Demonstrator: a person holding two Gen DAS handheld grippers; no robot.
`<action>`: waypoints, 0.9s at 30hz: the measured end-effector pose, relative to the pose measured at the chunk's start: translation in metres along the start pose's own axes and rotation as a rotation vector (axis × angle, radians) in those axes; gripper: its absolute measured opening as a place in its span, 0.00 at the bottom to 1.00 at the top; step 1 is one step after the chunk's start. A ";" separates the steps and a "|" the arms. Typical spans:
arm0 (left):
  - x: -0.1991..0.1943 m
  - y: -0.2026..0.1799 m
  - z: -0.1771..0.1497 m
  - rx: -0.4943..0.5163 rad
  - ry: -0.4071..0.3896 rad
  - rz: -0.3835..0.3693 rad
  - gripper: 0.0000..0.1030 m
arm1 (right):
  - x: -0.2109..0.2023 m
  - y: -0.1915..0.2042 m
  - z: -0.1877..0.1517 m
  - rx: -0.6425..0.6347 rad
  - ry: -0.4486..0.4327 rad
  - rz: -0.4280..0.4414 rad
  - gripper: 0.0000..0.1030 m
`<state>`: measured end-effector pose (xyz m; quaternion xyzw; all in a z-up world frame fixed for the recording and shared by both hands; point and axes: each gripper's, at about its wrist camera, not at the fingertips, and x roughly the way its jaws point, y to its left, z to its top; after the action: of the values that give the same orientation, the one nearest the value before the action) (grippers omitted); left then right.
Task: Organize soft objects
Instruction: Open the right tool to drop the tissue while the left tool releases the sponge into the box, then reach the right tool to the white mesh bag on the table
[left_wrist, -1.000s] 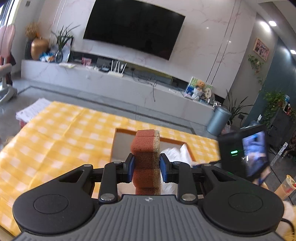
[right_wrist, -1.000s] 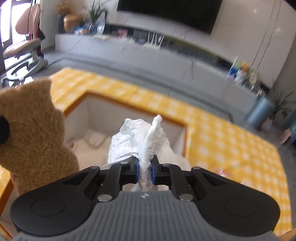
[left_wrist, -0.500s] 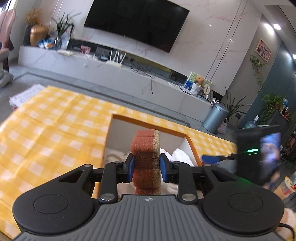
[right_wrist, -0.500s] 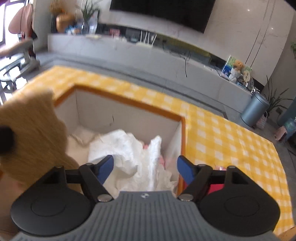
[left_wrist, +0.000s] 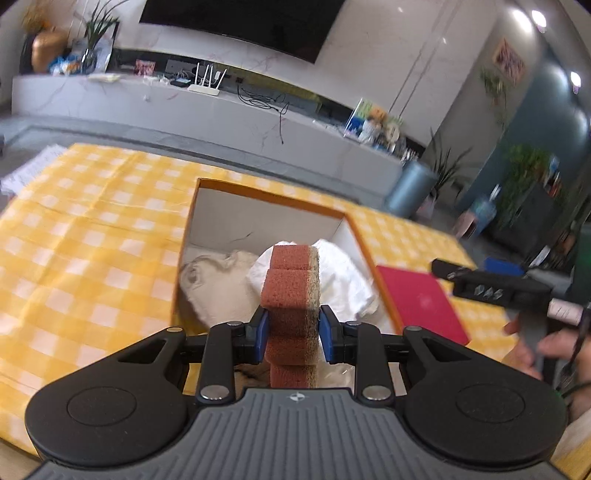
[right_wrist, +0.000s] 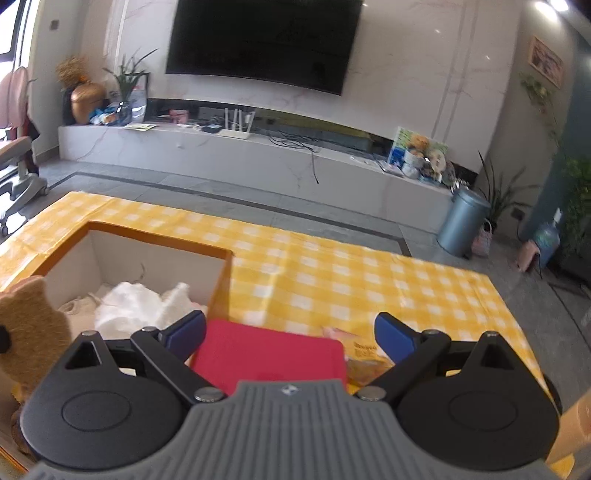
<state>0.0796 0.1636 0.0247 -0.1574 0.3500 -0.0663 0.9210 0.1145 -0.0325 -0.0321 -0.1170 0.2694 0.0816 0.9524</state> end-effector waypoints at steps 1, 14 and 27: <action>0.001 -0.002 -0.001 0.019 0.017 0.002 0.31 | 0.001 -0.005 -0.003 0.014 0.007 0.002 0.93; 0.022 -0.028 -0.014 0.199 0.120 0.137 0.63 | -0.007 -0.050 -0.032 0.115 0.113 0.070 0.93; -0.020 -0.109 -0.032 0.529 -0.260 0.518 0.93 | -0.007 -0.079 -0.128 0.292 0.492 0.057 0.95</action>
<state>0.0426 0.0575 0.0514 0.1722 0.2293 0.1010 0.9527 0.0626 -0.1428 -0.1197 0.0127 0.5044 0.0380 0.8625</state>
